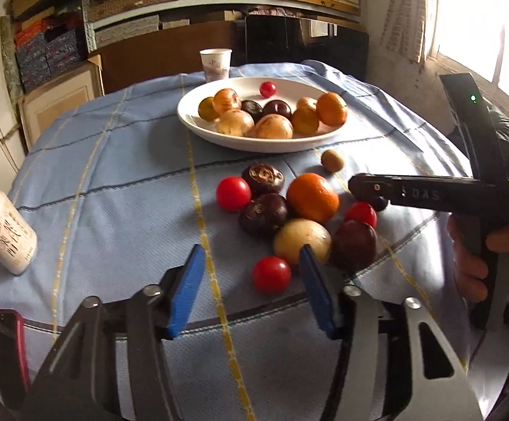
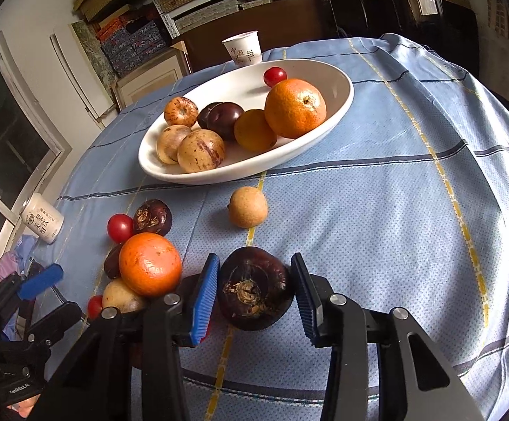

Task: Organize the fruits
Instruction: 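Close the left tool on the red tomato while the right tool grasps the dark purple fruit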

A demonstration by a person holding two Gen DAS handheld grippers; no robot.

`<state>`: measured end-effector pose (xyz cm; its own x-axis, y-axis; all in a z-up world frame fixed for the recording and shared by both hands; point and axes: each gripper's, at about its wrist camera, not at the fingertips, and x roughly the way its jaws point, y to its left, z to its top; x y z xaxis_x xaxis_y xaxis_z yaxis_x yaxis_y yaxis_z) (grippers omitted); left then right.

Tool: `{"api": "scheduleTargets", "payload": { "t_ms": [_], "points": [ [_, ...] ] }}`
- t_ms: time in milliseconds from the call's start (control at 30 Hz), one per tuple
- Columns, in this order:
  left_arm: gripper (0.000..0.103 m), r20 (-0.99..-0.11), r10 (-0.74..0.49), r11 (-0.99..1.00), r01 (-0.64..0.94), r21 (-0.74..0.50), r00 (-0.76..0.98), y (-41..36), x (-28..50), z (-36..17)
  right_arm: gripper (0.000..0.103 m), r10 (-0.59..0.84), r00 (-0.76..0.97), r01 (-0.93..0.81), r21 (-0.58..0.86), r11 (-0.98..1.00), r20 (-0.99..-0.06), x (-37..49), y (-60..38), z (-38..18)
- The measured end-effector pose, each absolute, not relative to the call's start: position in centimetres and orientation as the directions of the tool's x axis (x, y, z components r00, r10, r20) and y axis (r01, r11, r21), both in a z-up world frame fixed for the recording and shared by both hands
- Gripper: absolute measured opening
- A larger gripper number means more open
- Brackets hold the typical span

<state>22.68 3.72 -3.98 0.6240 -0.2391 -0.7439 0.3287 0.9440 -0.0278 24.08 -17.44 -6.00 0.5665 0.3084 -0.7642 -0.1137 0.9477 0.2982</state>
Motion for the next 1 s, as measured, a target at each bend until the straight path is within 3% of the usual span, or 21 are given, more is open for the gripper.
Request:
{"api": "scheduleTargets", "payload": {
  "t_ms": [767,1000],
  "points": [
    [0.036,-0.792,-0.223,0.929,0.37,0.004,0.569,2.5,22.8,-6.2,0.043,0.31,0.582,-0.117,0.299,0.947,-0.752,23.8,-17.7,-5.4],
    [0.026,-0.795,-0.225,0.924,0.382,0.009,0.564,2.3,22.8,-6.4,0.043,0.303,0.595,-0.117,0.293,0.949,-0.745,23.6,-17.6,-5.2]
  ]
}}
